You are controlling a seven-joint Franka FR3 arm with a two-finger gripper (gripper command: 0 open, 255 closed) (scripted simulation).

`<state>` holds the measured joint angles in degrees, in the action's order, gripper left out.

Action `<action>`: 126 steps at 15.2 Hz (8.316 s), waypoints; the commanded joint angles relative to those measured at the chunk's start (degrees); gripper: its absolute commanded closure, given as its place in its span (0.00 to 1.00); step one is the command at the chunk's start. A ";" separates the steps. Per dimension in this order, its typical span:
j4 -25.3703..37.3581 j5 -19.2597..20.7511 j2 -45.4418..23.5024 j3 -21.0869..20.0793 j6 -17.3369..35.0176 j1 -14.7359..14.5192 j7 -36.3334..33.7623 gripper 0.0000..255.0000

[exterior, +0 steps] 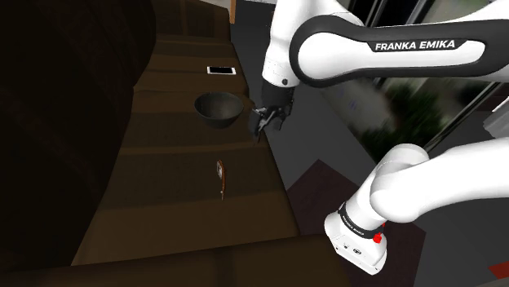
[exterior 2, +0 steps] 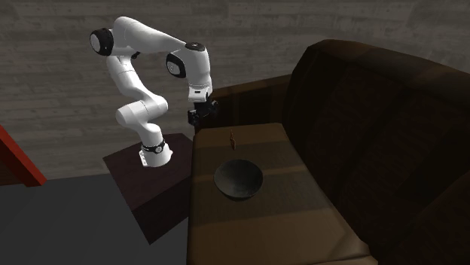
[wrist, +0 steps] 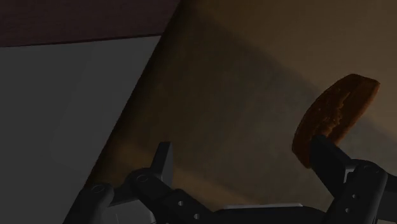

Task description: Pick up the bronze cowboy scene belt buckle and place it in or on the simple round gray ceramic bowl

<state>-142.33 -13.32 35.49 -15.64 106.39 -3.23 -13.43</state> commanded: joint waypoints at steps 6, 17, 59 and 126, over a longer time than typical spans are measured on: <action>2.90 -1.51 -12.69 -8.90 11.05 0.47 -12.39 0.00; 4.26 1.51 -24.77 -14.67 21.98 1.38 -21.59 0.00; 15.08 0.41 -17.57 -11.98 4.33 1.32 -20.97 1.00; 56.76 14.05 -50.87 -0.81 -7.47 11.74 -4.79 0.00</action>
<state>-86.29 0.69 -15.17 -16.47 99.56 8.53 -18.23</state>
